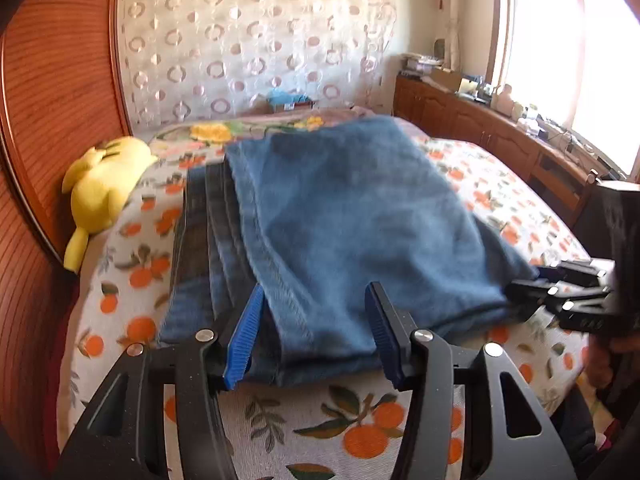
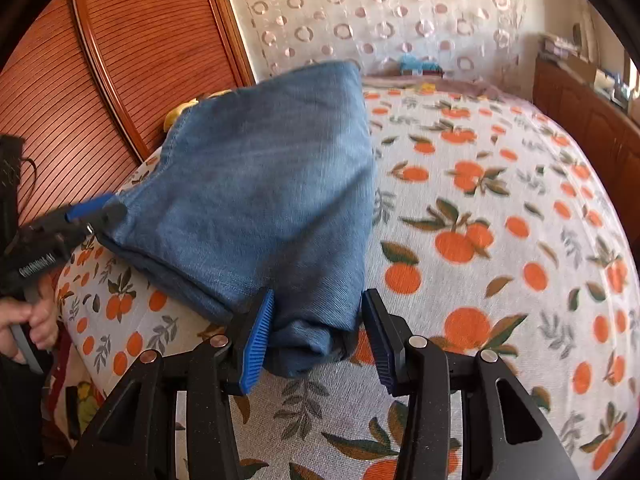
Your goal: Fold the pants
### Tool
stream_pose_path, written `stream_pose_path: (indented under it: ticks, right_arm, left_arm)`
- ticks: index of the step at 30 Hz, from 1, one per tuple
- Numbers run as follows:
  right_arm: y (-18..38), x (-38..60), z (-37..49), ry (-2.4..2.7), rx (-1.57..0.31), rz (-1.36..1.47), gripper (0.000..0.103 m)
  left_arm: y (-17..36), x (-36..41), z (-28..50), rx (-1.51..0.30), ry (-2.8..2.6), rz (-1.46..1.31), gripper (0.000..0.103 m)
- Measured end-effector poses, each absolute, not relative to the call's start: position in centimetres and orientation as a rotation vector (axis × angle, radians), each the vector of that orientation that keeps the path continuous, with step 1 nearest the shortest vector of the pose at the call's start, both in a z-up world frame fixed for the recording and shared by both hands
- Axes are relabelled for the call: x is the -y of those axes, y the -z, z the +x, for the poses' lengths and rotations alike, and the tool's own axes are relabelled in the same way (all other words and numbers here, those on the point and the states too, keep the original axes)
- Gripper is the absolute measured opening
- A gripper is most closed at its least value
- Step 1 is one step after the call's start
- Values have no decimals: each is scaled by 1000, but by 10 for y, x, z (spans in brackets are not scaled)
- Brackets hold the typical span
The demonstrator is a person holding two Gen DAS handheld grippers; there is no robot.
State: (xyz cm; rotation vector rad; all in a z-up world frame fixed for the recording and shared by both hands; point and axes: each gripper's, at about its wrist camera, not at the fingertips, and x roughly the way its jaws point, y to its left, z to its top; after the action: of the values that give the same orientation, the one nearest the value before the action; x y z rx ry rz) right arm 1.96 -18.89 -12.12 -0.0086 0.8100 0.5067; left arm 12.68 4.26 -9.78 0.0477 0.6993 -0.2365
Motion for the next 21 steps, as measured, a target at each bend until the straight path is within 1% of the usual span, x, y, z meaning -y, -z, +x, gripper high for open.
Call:
stream_pose_path:
  ticks: [6, 10, 14, 21]
  right_arm:
    - [122, 196, 19, -527, -815, 50, 47]
    - [115, 207, 14, -560, -774, 111, 47]
    - [109, 213, 12, -545, -744, 99, 47]
    - [118, 211, 15, -537, -764, 67, 47]
  left_arm:
    - [66, -23, 133, -653, 289, 54, 54]
    - [54, 2, 150, -658, 313, 93, 54]
    - [47, 26, 165, -659, 354, 130, 54]
    - [50, 56, 198, -711, 428, 151, 54]
